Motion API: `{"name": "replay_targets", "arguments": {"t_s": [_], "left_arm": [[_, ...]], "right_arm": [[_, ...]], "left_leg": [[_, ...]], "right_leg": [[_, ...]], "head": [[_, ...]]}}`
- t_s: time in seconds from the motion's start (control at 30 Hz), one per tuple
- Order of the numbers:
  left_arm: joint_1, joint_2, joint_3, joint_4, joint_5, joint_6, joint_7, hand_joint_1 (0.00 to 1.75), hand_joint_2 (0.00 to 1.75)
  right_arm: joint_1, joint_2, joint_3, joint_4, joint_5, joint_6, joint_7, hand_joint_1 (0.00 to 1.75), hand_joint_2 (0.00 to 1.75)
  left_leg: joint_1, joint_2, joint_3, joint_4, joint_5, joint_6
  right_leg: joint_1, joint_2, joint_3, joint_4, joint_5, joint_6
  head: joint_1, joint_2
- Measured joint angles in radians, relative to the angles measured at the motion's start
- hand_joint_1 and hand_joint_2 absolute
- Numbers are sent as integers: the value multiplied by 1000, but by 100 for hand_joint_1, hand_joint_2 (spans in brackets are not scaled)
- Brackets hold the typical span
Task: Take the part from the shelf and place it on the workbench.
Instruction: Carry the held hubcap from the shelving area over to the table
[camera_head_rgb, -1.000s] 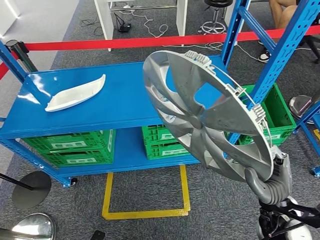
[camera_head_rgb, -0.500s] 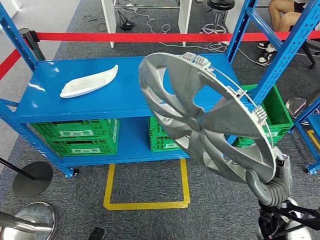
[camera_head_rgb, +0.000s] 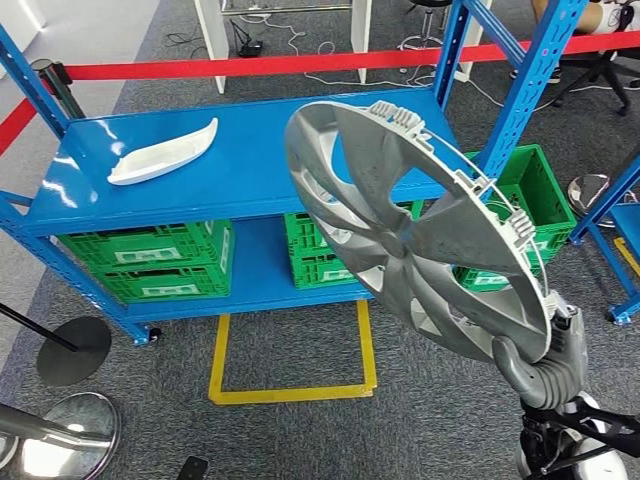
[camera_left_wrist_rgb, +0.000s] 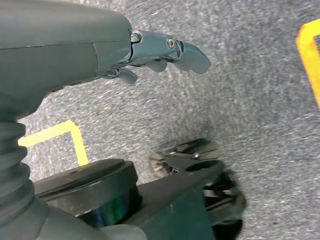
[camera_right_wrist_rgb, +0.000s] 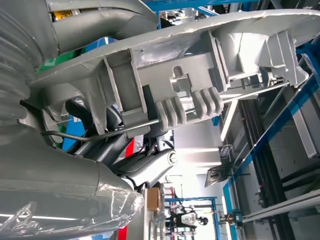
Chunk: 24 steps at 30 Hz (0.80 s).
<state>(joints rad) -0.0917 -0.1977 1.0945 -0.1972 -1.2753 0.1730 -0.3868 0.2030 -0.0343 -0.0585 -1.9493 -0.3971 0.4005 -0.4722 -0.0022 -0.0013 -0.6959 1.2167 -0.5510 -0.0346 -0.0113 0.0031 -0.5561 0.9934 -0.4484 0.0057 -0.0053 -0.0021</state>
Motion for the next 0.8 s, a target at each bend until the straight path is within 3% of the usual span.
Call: {"name": "replay_targets", "arguments": {"t_s": [0.03,0.07,0.1,0.17,0.23,0.33,0.4,0.47,0.5,0.53,0.57,0.6,0.63,0.7,0.73,0.8], "left_arm": [[0,0,0,0,1,0,0,0,175],[0,0,0,0,2,0,0,0,175],[0,0,0,0,3,0,0,0,175],[-3,0,0,0,5,0,0,0,175],[-7,0,0,0,6,0,0,0,175],[-8,0,1,0,9,0,0,0,175],[-9,0,3,0,10,0,0,0,175],[-11,0,4,0,11,-2,0,0,175],[-10,0,4,0,11,-3,0,0,175],[-9,0,5,0,10,-5,0,0,175],[-7,0,5,0,10,-7,0,0,175],[-6,1,5,0,10,-8,0,0,175],[-6,1,5,0,9,-9,0,0,175],[-6,1,6,0,9,-10,0,0,175],[-6,1,6,0,9,-10,0,0,175],[-5,1,6,0,9,-10,0,0,175]], "right_arm": [[0,0,0,0,1,0,0,175,175],[-1,0,0,0,2,0,1,175,175],[-2,0,0,0,3,-1,1,175,175],[-5,0,-1,0,4,-1,2,175,175],[-9,0,-2,0,5,-2,3,175,175],[-18,0,-3,1,6,-5,6,175,175],[-26,0,-3,2,6,-8,10,175,175],[-31,0,-3,4,7,-13,15,175,175],[-32,0,-3,6,8,-15,17,175,175],[-32,0,-3,7,9,-16,18,175,175],[-32,0,-3,8,10,-17,20,175,175],[-31,0,-3,8,11,-17,21,175,175],[-32,0,-3,9,12,-18,21,175,175],[-34,0,-3,9,12,-18,22,175,175],[-35,0,-3,9,12,-18,22,175,175],[-34,0,-3,9,12,-18,21,175,175]], "left_leg": [[0,0,-6,38,-11,-1],[1,0,6,40,-1,-1],[1,0,38,4,22,1],[0,0,137,-137,65,8],[-2,-1,201,-241,73,16],[-4,-1,197,-263,80,33],[-2,1,185,-265,95,50],[-2,2,169,-265,109,59],[-3,2,160,-264,116,60],[-4,2,150,-263,123,60],[-5,2,141,-262,130,59],[-5,2,133,-261,136,57],[-6,1,126,-258,141,55],[-8,0,113,-253,151,47],[-9,0,108,-251,156,42],[-10,0,101,-250,168,29]], "right_leg": [[0,0,-11,0,8,0],[0,0,-21,1,15,2],[0,0,-30,1,23,4],[2,1,-44,2,35,12],[4,1,-53,3,48,23],[2,1,-64,6,60,41],[1,1,-88,56,14,50],[0,1,-129,182,-74,56],[0,1,-146,247,-107,58],[0,1,-151,287,-121,59],[0,1,-137,289,-115,59],[0,1,-102,247,-93,57],[0,0,-51,176,-68,54],[3,1,41,37,-46,47],[5,1,62,2,-46,43],[7,3,55,-7,-42,31]], "head": [[0,0],[0,0],[0,0],[0,0],[0,0],[1,0],[4,0],[8,0],[8,0],[8,0],[8,0],[8,0],[8,0],[7,0],[7,0],[7,0]]}}
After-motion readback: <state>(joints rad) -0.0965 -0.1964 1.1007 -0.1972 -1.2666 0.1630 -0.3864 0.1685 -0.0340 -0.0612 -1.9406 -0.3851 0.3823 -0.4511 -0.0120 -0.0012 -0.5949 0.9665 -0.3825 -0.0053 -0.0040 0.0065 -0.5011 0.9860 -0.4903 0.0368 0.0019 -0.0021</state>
